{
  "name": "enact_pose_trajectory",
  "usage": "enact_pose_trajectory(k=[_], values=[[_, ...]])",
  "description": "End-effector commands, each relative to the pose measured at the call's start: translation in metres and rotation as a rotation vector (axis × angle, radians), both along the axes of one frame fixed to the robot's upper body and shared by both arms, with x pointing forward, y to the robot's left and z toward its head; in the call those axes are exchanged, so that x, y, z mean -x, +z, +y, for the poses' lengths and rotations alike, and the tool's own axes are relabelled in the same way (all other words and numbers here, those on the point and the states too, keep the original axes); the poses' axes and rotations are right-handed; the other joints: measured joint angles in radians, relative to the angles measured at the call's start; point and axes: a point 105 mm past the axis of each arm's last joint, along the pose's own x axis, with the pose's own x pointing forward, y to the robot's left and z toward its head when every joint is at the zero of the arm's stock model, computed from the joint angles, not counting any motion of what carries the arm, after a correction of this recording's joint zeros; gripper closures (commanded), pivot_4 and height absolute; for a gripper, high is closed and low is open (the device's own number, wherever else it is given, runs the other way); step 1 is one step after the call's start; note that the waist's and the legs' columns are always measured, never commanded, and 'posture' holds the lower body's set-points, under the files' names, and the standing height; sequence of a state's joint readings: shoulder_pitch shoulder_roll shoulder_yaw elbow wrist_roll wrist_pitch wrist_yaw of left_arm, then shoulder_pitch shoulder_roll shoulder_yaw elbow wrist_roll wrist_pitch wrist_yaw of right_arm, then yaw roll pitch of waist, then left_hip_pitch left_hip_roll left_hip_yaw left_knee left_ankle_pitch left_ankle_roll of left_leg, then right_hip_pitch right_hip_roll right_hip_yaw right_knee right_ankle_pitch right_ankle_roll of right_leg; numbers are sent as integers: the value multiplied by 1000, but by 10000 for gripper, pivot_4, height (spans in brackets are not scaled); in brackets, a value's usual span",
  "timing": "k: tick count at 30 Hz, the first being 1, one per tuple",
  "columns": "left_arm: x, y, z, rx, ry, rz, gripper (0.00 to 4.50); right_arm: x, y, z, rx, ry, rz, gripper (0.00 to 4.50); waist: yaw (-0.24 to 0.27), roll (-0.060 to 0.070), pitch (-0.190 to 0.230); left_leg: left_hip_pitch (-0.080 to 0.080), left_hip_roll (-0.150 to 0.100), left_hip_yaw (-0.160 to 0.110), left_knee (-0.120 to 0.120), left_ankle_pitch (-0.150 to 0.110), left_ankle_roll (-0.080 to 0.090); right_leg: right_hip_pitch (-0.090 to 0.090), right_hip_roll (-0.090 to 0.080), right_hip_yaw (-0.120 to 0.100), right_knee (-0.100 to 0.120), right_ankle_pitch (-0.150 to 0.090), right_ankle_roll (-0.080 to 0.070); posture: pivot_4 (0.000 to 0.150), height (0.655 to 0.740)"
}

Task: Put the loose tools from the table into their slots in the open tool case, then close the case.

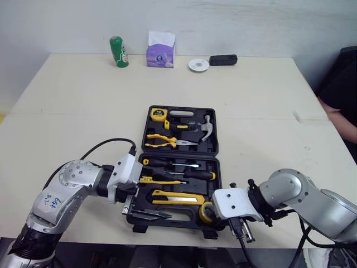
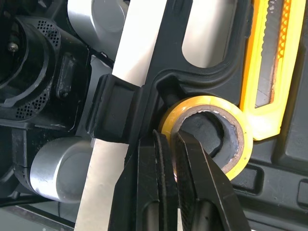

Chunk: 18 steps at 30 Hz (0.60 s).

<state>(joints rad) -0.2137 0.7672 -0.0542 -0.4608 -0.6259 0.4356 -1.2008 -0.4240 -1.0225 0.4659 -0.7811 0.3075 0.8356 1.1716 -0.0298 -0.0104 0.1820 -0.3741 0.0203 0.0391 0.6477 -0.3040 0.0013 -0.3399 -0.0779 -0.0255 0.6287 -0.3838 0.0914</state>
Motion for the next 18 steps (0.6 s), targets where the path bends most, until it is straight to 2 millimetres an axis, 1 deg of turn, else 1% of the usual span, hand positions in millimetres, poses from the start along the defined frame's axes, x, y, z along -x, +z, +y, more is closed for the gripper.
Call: enact_pose_trajectory(k=[1,5,13,16,18], values=[[2,5,-2,0,-13,-29,0,5,11,2,-60,3,54,44701,1,0,0,0,0,0,0,0,0,0,0,0,0,0,0,1500,7400],[2,4,-2,-2,-13,-27,0,3,12,-4,-54,-1,56,44701,2,0,0,-1,0,0,0,0,0,0,0,0,-1,0,0,1500,7400],[2,4,-1,-2,-3,-28,0,1,-1,-2,-37,6,30,44701,2,0,0,-1,0,0,0,0,0,0,0,0,-1,0,0,1500,7400],[2,4,0,-7,1,-28,0,2,-3,-1,-37,11,29,44701,1,0,0,-1,0,0,0,0,0,0,0,0,-1,0,0,1500,7400],[2,4,0,-8,2,-28,0,-1,-6,-3,-14,7,8,44701,1,0,0,0,0,0,0,0,0,0,0,0,-1,0,0,1500,7400]])
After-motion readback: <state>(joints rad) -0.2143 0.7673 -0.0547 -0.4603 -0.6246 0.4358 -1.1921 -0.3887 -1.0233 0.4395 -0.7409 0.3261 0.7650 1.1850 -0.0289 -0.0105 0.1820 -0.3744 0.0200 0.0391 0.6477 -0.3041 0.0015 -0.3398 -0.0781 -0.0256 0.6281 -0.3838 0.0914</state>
